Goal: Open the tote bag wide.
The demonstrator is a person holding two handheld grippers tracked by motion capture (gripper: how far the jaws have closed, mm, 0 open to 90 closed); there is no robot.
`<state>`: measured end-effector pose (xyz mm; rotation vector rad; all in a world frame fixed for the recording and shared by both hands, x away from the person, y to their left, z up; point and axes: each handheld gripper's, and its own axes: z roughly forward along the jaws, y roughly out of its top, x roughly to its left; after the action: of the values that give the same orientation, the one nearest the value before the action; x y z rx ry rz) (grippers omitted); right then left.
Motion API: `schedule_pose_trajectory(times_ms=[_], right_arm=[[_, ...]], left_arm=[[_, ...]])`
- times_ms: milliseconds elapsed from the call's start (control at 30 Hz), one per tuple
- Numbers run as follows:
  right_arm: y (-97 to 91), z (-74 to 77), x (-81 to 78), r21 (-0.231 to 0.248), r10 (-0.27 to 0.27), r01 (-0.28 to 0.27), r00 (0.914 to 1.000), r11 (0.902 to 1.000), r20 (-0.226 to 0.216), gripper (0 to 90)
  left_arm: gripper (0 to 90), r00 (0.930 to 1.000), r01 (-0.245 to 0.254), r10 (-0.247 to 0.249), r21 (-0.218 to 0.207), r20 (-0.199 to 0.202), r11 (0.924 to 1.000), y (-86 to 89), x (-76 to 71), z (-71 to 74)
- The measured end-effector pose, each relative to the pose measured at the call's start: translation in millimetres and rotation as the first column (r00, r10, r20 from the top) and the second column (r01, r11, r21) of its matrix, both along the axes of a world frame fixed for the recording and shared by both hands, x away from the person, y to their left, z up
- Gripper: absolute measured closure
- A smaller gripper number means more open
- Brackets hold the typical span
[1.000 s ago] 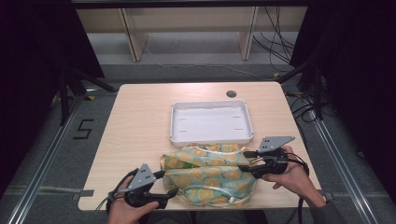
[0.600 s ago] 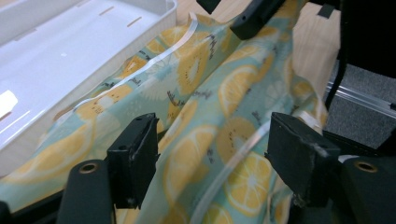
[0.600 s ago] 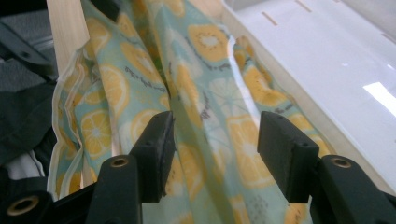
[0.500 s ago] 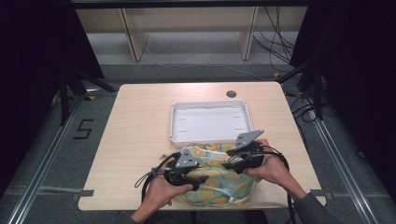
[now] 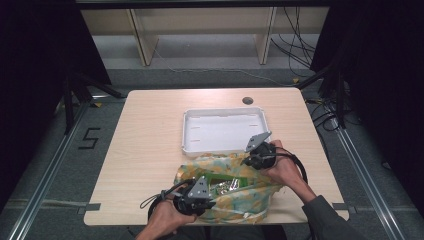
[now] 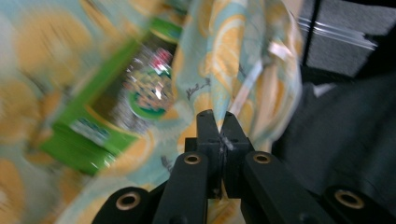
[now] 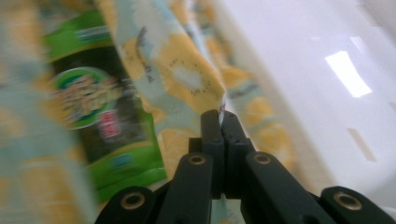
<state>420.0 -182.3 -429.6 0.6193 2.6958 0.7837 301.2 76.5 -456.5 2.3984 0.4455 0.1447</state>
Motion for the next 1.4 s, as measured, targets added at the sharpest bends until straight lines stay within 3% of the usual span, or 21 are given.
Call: schedule_pose_trajectory(times_ms=[133, 167, 200, 233, 300, 367, 467, 533, 567, 633, 667, 700, 733, 767, 833, 933, 1000, 1100, 1200, 1300, 1400], right_arm=[[-7.1, 4.5, 14.1, 0.003, -0.056, 0.056, 0.9977, 0.9984, 0.039, 90.0], [-8.7, 4.2, 17.8, 0.012, -0.071, 0.071, 0.9960, 0.9974, 0.054, 90.0], [-9.5, 5.4, 19.4, 0.003, -0.084, 0.084, 0.9949, 0.9965, 0.056, 90.0], [-11.2, 6.4, 23.3, -0.001, -0.088, 0.089, 0.9936, 0.9961, 0.071, 90.0], [-13.1, 6.8, 27.4, 0.003, -0.113, 0.113, 0.9907, 0.9936, 0.077, 90.0], [-16.9, 6.7, 33.8, -0.009, -0.123, 0.125, 0.9885, 0.9922, 0.088, 90.0], [-19.7, 5.1, 35.6, -0.001, -0.136, 0.137, 0.9854, 0.9906, 0.102, 90.0], [-19.6, 8.6, 32.4, 0.023, -0.119, 0.118, 0.9873, 0.9928, 0.104, 83.2], [-17.2, 11.7, 27.6, 0.068, -0.146, 0.140, 0.9854, 0.9878, 0.088, 80.2], [-17.3, 20.7, 21.5, 0.098, -0.106, 0.096, 0.9895, 0.9906, 0.098, 72.8], [-16.5, 26.9, 15.8, 0.145, -0.105, 0.091, 0.9901, 0.9852, 0.093, 67.3], [-16.1, 30.2, 12.2, 0.167, -0.104, 0.087, 0.9899, 0.9822, 0.096, 65.1], [-14.9, 35.4, 5.9, 0.197, -0.073, 0.053, 0.9931, 0.9789, 0.092, 61.9], [-13.8, 38.5, 0.8, 0.211, -0.048, 0.032, 0.9965, 0.9770, 0.068, 60.2], [-9.3, 42.5, -10.5, 0.242, 0.019, -0.026, 0.9993, 0.9701, 0.032, 57.0], [3.5, 39.2, -25.2, 0.255, 0.118, -0.105, 0.9922, 0.9613, -0.039, 53.0], [11.0, 33.5, -28.9, 0.231, 0.159, -0.139, 0.9851, 0.9628, -0.067, 49.8], [20.6, 18.6, -28.1, 0.184, 0.155, -0.133, 0.9816, 0.9739, -0.111, 46.4], [25.9, 5.4, -23.8, 0.147, 0.150, -0.129, 0.9783, 0.9807, -0.143, 45.9], [30.0, 0.0, -22.4, 0.136, 0.166, -0.145, 0.9747, 0.9800, -0.150, 45.2], [38.4, -7.7, -20.3, 0.116, 0.171, -0.153, 0.9706, 0.9815, -0.169, 44.7]], left_arm=[[89.2, 0.9999, -0.005, 0.006, 0.010, -0.013, 0.9999, 5.7, -9.9, -4.8], [89.2, 0.9996, -0.023, 0.023, -0.019, -0.020, 0.9996, 4.7, -12.6, -6.8], [89.2, 0.9998, 0.000, 0.000, 0.008, -0.018, 1.0000, 6.4, -14.1, -6.6], [89.2, 0.9991, -0.021, 0.020, -0.016, -0.038, 0.9997, 4.8, -17.6, -9.1], [89.2, 0.9990, 0.014, -0.013, 0.022, -0.043, 0.9997, 5.8, -20.1, -10.2], [89.2, 0.9981, -0.006, 0.006, -0.012, -0.061, 0.9999, 5.2, -24.9, -13.9], [84.6, 0.9985, -0.020, 0.020, -0.003, -0.051, 0.9998, 9.7, -23.5, -10.4], [73.4, 0.9961, -0.071, 0.067, -0.071, -0.058, 0.9950, 11.0, -23.6, -5.8], [72.6, 0.9950, -0.089, 0.083, -0.114, -0.055, 0.9895, 10.0, -25.1, -3.4], [64.6, 0.9941, -0.108, 0.106, -0.165, -0.023, 0.9804, 11.0, -27.6, 6.4], [61.1, 0.9958, -0.091, 0.092, -0.161, -0.002, 0.9828, 12.7, -26.9, 11.0], [59.1, 0.9914, -0.130, 0.130, -0.206, -0.016, 0.9699, 12.3, -30.5, 15.0], [55.6, 0.9908, -0.132, 0.135, -0.216, 0.001, 0.9674, 13.4, -30.5, 17.6], [52.2, 0.9879, -0.149, 0.155, -0.247, 0.004, 0.9573, 14.2, -31.8, 20.8], [50.7, 0.9846, -0.168, 0.175, -0.271, -0.001, 0.9478, 16.1, -32.9, 23.8], [51.4, 0.9855, -0.165, 0.170, -0.260, -0.003, 0.9515, 19.2, -35.9, 25.2], [53.7, 0.9821, -0.188, 0.180, -0.274, -0.056, 0.9430, 19.6, -41.1, 22.1], [60.4, 0.9805, -0.193, 0.174, -0.270, -0.091, 0.9433, 19.7, -45.6, 16.7], [71.1, 0.9815, -0.179, 0.156, -0.244, -0.110, 0.9532, 17.2, -48.9, 6.0], [75.8, 0.9803, -0.178, 0.154, -0.217, -0.124, 0.9599, 12.9, -46.0, -8.1], [80.0, 0.9732, -0.208, 0.182, -0.201, -0.141, 0.9572, 8.2, -39.2, -20.1]])
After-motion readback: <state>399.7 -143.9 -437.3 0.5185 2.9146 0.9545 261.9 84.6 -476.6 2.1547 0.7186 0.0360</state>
